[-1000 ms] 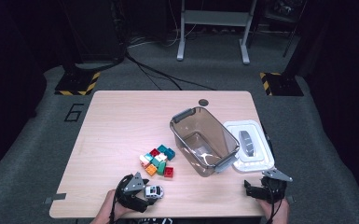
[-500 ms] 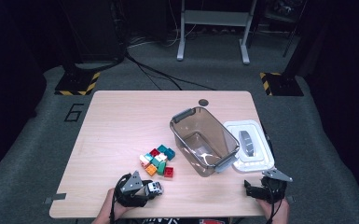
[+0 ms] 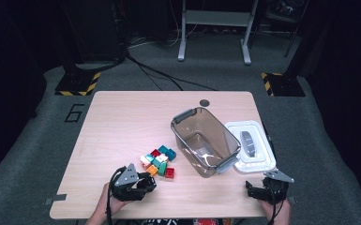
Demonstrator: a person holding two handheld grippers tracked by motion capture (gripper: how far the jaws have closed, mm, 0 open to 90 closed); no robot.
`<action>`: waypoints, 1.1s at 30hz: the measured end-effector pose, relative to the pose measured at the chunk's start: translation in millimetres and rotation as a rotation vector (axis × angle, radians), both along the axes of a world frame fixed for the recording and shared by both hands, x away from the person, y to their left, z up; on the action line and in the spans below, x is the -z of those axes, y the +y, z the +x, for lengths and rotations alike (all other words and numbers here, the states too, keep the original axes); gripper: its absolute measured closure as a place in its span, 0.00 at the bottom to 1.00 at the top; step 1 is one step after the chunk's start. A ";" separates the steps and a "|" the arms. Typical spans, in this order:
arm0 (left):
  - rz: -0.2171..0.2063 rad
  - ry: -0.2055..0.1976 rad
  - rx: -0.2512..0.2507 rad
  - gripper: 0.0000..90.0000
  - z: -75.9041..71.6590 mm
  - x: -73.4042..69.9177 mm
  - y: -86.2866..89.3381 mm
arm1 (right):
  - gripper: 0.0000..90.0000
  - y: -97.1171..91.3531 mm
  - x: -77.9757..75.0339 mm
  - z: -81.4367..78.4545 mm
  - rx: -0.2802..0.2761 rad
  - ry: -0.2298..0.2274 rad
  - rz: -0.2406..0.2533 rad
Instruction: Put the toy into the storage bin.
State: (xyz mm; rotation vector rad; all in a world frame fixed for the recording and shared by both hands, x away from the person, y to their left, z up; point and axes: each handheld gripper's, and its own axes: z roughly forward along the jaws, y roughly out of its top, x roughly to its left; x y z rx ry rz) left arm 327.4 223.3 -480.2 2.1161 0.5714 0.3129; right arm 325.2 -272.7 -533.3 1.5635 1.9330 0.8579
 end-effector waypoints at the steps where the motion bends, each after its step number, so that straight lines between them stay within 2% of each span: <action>1: 0.008 -0.005 -0.004 0.53 2.6 -4.4 -0.6 | 0.00 0.2 0.2 -0.2 0.002 -0.004 -0.003; 10: -0.006 -0.026 -0.018 0.53 11.9 -26.7 -2.0 | 0.00 0.9 0.0 0.0 0.008 0.002 0.004; 15: -0.013 -0.016 -0.021 0.53 16.5 -37.9 -3.9 | 0.00 0.4 0.2 0.6 0.003 -0.002 0.001; 20: -0.024 -0.025 -0.034 0.53 21.3 -50.1 -7.9 | 0.00 0.3 0.2 0.7 0.003 -0.002 0.000; 28: 0.002 -0.067 -0.053 0.53 33.3 -78.6 -24.1 | 0.00 0.0 0.0 0.7 0.008 0.001 0.000; 31: -0.010 -0.081 -0.071 0.53 37.8 -93.2 -30.3 | 0.00 0.1 0.0 0.8 0.010 0.000 0.000; 33: -0.015 -0.080 -0.074 0.53 38.9 -96.0 -32.1 | 0.00 0.1 0.0 0.8 0.010 0.000 0.000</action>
